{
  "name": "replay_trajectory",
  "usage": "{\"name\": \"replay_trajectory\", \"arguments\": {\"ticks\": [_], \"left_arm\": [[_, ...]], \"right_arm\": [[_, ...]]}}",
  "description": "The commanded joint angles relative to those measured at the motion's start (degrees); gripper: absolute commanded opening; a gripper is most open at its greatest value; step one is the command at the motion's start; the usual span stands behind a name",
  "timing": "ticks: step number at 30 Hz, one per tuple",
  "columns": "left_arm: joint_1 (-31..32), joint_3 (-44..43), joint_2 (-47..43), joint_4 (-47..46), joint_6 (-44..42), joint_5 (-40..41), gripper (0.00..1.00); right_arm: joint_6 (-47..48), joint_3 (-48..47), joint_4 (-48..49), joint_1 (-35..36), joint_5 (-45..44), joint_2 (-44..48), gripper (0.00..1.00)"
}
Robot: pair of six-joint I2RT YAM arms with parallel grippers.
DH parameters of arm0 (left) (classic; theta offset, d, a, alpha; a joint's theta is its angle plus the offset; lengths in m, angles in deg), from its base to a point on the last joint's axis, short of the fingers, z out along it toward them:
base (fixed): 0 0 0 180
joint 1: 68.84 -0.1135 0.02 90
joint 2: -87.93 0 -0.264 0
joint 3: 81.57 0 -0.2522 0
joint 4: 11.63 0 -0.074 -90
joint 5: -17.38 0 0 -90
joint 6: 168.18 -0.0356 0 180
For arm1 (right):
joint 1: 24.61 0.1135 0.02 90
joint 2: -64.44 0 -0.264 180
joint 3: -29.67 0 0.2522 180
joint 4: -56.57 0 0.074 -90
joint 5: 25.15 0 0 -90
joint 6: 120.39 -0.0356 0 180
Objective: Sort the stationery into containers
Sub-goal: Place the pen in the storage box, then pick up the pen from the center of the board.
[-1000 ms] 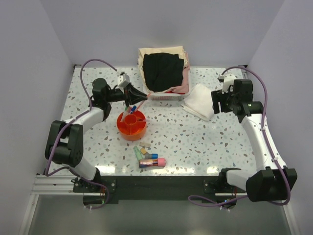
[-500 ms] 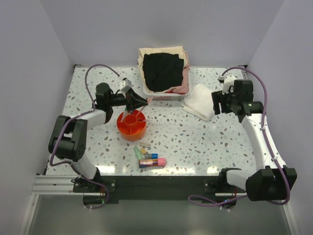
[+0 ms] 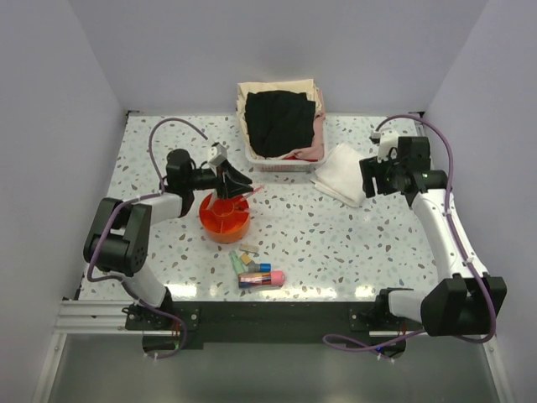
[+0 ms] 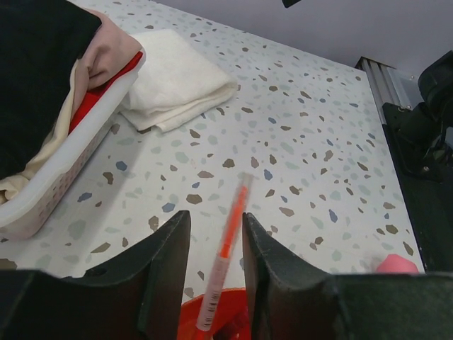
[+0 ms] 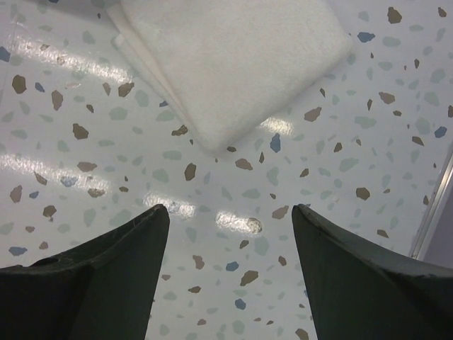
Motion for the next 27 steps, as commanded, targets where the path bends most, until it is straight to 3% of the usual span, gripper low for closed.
{"name": "replay_trajectory", "arguments": {"ticks": [1, 9, 15, 19, 22, 26, 27], "left_arm": [[-0.2, -3.9, -4.0, 1.4, -2.8, 0.1, 0.42], [-1.1, -13.4, -11.7, 18.5, -11.4, 0.8, 0.53], [-6.9, -11.7, -23.0, 41.5, -24.4, 9.1, 0.57], [-13.1, -4.7, -28.8, 48.0, -21.7, 19.2, 0.58], [-13.8, -0.3, -32.3, 52.6, -21.2, 26.5, 0.58], [-14.0, 3.4, -35.7, 54.0, -15.8, 33.2, 0.6], [-14.3, 3.5, -35.8, 54.6, -13.9, 38.3, 0.61]], "right_arm": [[0.7, -2.5, 0.6, -0.2, 2.9, -0.8, 0.74], [0.1, -4.3, 1.8, 0.1, 7.0, -1.6, 0.73], [3.3, -3.1, 0.2, 10.2, 12.7, 1.3, 0.67], [5.7, -2.4, -0.1, 19.7, 15.1, 1.1, 0.61], [8.7, -0.9, 2.1, 27.5, 14.7, 0.5, 0.57], [9.2, 5.1, 13.1, 34.6, 13.4, -1.3, 0.59], [7.8, 5.4, 14.9, 36.0, 12.3, -2.3, 0.58]]}}
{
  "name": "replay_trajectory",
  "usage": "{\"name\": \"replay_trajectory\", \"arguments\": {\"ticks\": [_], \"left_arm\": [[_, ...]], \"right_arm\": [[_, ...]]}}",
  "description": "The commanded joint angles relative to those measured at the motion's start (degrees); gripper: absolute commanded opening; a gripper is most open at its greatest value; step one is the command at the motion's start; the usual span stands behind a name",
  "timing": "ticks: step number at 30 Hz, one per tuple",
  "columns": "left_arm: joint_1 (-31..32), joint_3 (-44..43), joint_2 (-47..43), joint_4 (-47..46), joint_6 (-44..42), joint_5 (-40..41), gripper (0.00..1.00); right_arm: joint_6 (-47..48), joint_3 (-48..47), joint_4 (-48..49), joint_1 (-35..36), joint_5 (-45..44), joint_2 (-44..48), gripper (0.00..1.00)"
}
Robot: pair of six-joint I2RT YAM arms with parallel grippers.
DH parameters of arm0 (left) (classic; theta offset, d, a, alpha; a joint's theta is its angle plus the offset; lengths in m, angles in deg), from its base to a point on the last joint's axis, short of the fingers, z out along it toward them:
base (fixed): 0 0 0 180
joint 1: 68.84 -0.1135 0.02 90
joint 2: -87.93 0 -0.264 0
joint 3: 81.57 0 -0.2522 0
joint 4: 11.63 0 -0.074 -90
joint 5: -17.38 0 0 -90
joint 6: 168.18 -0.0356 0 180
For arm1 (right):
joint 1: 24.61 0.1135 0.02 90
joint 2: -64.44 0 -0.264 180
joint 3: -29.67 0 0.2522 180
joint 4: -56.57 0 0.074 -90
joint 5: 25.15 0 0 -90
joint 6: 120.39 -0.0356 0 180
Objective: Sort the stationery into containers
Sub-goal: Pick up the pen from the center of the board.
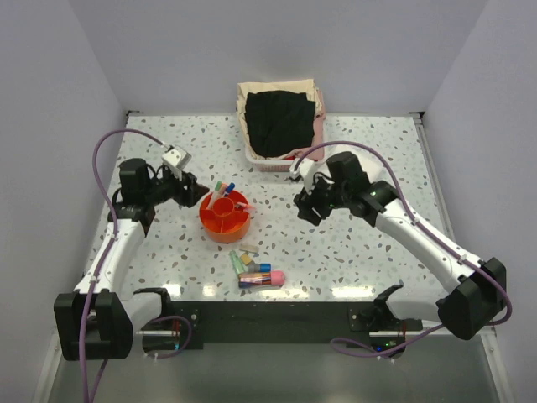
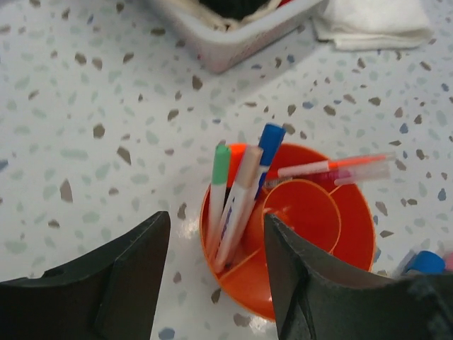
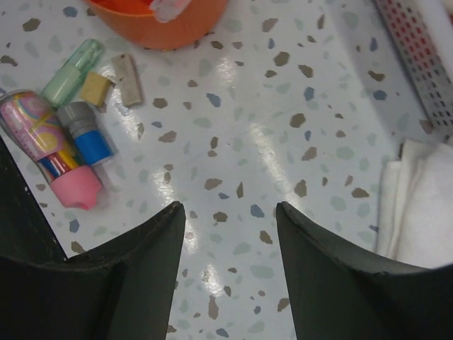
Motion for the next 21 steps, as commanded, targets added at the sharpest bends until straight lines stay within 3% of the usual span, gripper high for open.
{"name": "replay_trajectory", "arguments": {"ticks": [1, 3, 4, 7, 14, 21], "left_arm": [[-1.6, 1.5, -2.3, 5.0, 8.4, 15.4, 0.63], [-3.0, 1.1, -1.9, 6.1, 11.8, 21.6, 0.67], [-5.0, 0.8, -1.7, 6.6, 15.0, 23.2, 0.76], [-10.4, -0.5, -0.5, 8.2, 18.5, 22.3, 0.82], [-15.6, 0.0, -1.2, 7.6, 19.9, 19.0, 0.86], [-16.2, -0.5, -1.3, 9.0, 18.5, 20.0, 0.86]], "right_arm": [[-0.4, 3.9, 13.6, 7.4, -1.9, -3.7, 0.58], [-2.6, 5.3, 18.5, 9.9, -4.6, -5.5, 0.59], [-2.9, 6.4, 22.9, 12.9, -5.7, -7.7, 0.59], [-5.6, 5.6, 27.9, 17.3, -9.4, -11.9, 0.6], [-10.3, -1.8, 24.8, 20.4, -11.6, -25.9, 0.57], [-9.1, -1.7, 26.8, 22.9, -12.2, -28.6, 0.55]]}}
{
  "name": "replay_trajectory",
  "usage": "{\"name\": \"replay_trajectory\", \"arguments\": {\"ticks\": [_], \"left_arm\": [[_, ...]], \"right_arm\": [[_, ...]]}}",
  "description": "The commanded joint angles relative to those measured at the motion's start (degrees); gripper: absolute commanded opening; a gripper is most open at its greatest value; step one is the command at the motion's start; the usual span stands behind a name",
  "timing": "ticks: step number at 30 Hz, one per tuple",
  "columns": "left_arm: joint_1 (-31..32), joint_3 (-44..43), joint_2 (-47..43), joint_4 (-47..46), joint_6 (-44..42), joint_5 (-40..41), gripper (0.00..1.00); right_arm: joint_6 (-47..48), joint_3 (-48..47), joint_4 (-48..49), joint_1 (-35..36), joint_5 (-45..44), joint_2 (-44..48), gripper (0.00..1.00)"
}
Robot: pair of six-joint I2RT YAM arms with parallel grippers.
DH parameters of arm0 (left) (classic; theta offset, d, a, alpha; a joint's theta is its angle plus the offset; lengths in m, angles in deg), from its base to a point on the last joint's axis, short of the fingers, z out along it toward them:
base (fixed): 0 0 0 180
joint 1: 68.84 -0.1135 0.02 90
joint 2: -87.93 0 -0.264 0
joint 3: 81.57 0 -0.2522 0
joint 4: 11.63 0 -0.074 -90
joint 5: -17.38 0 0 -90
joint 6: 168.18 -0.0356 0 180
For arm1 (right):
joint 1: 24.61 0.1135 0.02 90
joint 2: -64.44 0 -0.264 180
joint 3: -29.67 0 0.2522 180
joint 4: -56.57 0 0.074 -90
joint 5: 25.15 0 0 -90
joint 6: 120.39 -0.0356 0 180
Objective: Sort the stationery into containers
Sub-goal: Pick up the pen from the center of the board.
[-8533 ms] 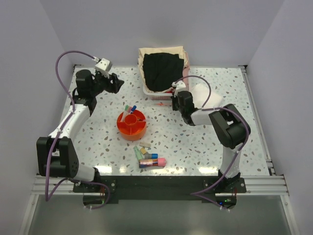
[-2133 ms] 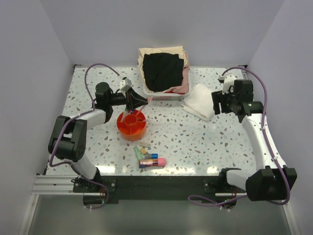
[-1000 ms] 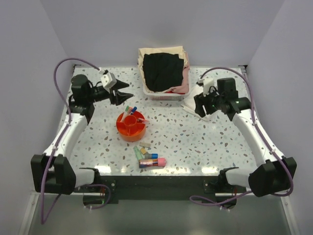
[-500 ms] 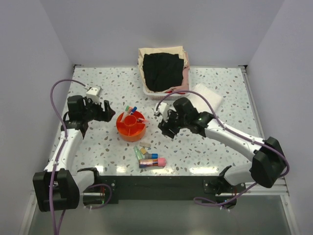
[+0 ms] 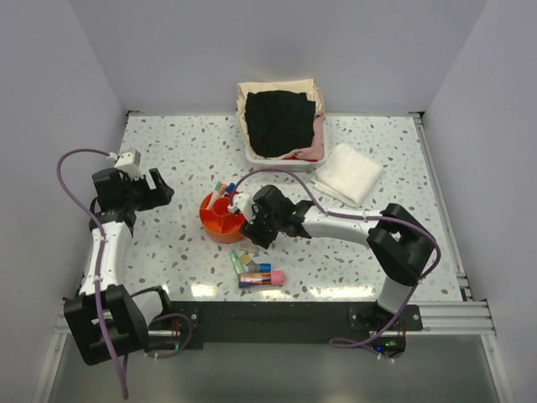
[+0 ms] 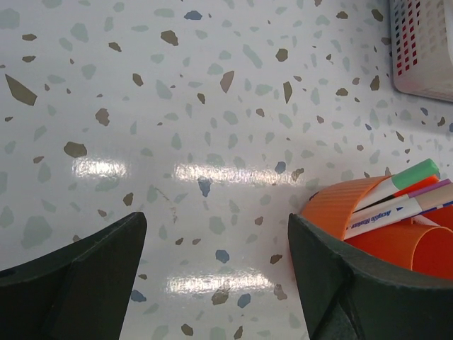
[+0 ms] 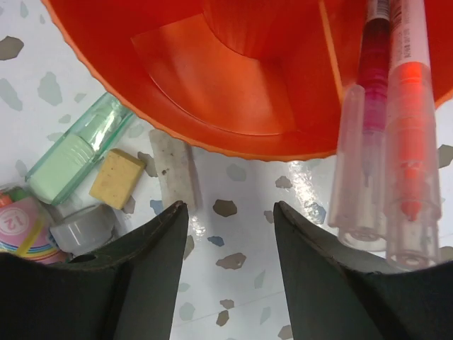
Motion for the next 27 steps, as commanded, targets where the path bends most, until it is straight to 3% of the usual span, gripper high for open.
{"name": "replay_trajectory", "arguments": {"ticks": [1, 18, 22, 27], "left_arm": [[-0.6, -2.3, -0.5, 0.1, 0.2, -0.5, 0.86], [-0.5, -3.4, 1.8, -1.6, 0.6, -2.7, 0.86], [-0.6, -3.2, 1.6, -1.7, 0.9, -3.0, 0.86], [-0.6, -2.7, 1.3, -1.8, 0.8, -3.0, 0.86]], "right_arm": [[-0.3, -1.8, 3.8, 1.7, -1.2, 0.3, 0.55], [2.8, 1.2, 3.8, 5.3, -6.4, -1.0, 0.48], [3.2, 1.3, 3.7, 5.3, -5.2, -1.4, 0.44], [3.4, 1.5, 3.1, 5.3, -3.3, -1.6, 0.46]]}}
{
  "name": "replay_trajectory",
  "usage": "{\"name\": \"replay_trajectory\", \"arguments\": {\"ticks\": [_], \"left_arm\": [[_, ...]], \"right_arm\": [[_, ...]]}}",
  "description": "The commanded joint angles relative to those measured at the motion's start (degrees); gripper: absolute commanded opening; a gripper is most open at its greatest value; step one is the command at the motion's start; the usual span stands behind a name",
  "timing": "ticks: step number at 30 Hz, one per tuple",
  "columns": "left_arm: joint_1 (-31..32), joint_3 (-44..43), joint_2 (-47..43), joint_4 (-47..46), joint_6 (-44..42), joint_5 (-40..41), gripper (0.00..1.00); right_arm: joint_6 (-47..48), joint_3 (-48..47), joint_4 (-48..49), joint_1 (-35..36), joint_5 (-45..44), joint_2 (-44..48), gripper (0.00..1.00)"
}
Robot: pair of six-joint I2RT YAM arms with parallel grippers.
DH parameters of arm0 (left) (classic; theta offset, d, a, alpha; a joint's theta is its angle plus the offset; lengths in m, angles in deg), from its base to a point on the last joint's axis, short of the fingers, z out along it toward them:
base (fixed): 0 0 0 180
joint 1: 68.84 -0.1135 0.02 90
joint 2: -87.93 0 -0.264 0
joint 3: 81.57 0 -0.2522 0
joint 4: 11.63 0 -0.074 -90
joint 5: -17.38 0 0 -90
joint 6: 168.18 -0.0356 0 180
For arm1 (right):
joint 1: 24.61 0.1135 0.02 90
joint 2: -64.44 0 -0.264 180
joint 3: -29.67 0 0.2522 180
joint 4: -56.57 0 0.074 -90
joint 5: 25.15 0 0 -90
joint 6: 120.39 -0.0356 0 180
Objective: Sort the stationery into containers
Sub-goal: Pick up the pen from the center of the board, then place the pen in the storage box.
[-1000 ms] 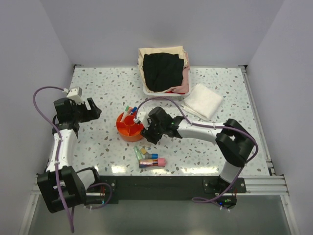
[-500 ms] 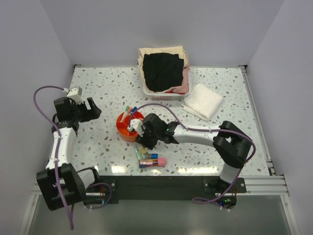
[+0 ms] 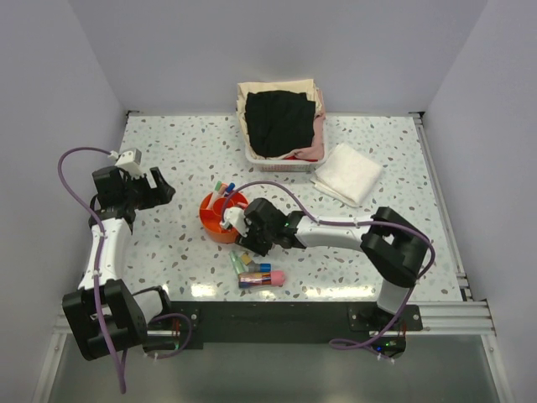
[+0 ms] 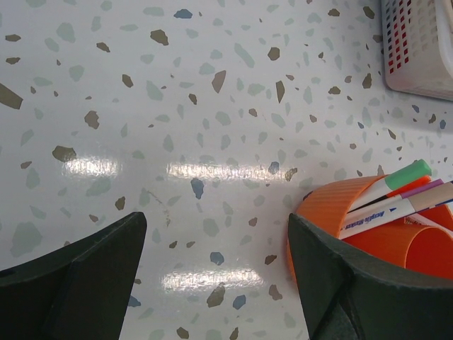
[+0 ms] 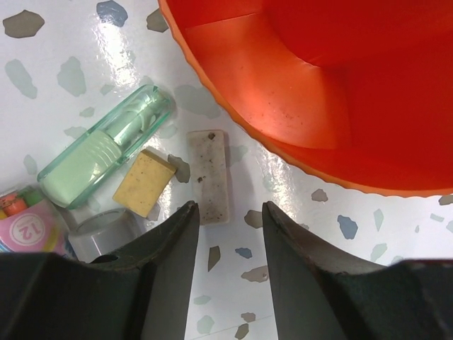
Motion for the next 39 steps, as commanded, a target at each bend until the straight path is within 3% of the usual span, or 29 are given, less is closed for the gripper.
{"name": "replay_trajectory", "arguments": {"ticks": [1, 13, 17, 21, 31, 39], "left_arm": [[-0.5, -1.6, -0.6, -2.2, 0.6, -1.4, 0.86], [-0.5, -1.6, -0.7, -2.3, 1.2, -1.9, 0.86], [-0.5, -1.1, -0.8, -2.3, 1.5, -2.4, 0.86], [-0.5, -1.1, -0.9, -2.7, 1.7, -3.1, 0.86], [-0.6, -0.1, -1.8, -4.9, 3.2, -4.8, 0.86], [-0.6, 1.1, -2.9, -6.1, 4.8, -5.8, 0.86]], "right_arm": [[1.3, 0.4, 1.3, 0.0, 1.7, -0.2, 0.46], [2.6, -0.2, -0.1, 0.3, 1.9, -3.6, 0.44], [4.0, -0.1, -1.3, 0.3, 2.5, -2.7, 0.13], [6.7, 1.1, -7.5, 0.3, 3.1, 3.1, 0.01], [9.6, 1.8, -16.3, -0.4, 2.3, 20.4, 0.0], [9.6, -7.4, -12.9, -0.4, 1.7, 16.1, 0.0]]}}
